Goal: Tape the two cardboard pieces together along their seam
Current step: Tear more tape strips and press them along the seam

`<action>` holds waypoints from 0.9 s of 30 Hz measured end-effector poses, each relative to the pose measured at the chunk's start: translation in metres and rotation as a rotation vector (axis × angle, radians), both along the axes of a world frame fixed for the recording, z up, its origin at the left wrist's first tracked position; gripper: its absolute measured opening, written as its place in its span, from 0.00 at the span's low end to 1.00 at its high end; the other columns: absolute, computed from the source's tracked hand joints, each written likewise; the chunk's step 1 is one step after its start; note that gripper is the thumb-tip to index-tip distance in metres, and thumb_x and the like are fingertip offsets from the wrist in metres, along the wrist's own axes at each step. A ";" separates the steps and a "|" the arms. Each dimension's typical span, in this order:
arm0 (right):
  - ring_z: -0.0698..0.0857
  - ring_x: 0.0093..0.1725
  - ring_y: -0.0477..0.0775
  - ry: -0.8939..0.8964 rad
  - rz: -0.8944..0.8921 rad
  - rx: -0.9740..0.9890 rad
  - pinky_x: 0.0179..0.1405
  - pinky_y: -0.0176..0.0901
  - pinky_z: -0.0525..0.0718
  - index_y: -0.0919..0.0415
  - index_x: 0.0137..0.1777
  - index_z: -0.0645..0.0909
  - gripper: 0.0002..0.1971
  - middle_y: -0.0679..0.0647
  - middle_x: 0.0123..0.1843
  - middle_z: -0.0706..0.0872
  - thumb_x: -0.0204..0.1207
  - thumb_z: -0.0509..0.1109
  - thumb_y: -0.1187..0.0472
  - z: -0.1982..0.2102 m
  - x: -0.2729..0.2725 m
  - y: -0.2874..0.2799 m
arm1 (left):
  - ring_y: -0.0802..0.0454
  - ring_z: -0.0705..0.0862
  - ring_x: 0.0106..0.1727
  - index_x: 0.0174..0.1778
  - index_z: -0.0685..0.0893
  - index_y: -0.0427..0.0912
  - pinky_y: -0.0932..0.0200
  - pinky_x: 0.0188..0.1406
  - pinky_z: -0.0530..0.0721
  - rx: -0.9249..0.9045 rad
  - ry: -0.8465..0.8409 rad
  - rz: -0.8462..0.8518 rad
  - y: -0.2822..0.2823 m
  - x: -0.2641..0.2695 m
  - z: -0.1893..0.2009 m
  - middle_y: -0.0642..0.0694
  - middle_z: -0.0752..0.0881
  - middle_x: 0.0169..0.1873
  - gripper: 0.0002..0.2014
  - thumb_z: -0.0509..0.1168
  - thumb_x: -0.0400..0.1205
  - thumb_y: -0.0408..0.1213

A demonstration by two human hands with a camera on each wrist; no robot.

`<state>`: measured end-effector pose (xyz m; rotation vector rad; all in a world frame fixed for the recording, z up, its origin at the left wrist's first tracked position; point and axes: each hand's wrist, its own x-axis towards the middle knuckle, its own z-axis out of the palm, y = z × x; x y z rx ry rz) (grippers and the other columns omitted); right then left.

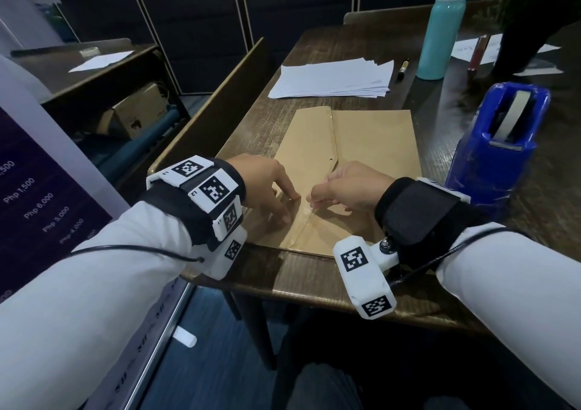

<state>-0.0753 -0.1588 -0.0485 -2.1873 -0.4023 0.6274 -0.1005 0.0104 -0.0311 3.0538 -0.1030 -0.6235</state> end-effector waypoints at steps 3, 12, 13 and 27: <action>0.78 0.46 0.47 -0.038 0.040 -0.038 0.35 0.32 0.72 0.55 0.33 0.84 0.11 0.49 0.43 0.87 0.77 0.69 0.57 0.000 0.000 0.000 | 0.53 0.83 0.57 0.62 0.84 0.66 0.50 0.57 0.83 0.007 -0.004 -0.002 0.000 0.000 0.000 0.58 0.82 0.62 0.24 0.76 0.68 0.58; 0.82 0.41 0.46 0.004 -0.041 0.033 0.38 0.36 0.78 0.64 0.42 0.91 0.08 0.52 0.42 0.91 0.72 0.74 0.59 -0.009 0.003 0.000 | 0.53 0.84 0.56 0.58 0.85 0.67 0.49 0.56 0.84 0.007 -0.025 0.022 -0.003 0.001 -0.002 0.59 0.83 0.61 0.23 0.74 0.67 0.63; 0.83 0.41 0.46 0.010 -0.051 0.052 0.42 0.38 0.81 0.65 0.40 0.90 0.07 0.52 0.41 0.91 0.71 0.75 0.60 -0.011 0.003 0.000 | 0.53 0.83 0.56 0.58 0.85 0.66 0.49 0.57 0.83 0.006 -0.027 0.024 -0.004 0.001 -0.002 0.59 0.83 0.61 0.23 0.74 0.67 0.62; 0.83 0.38 0.46 -0.045 -0.063 0.045 0.47 0.41 0.83 0.67 0.42 0.90 0.07 0.54 0.37 0.90 0.72 0.74 0.62 -0.017 0.004 0.003 | 0.52 0.84 0.53 0.51 0.91 0.57 0.62 0.40 0.77 -0.024 -0.083 0.058 -0.019 0.000 0.006 0.55 0.89 0.52 0.19 0.76 0.67 0.59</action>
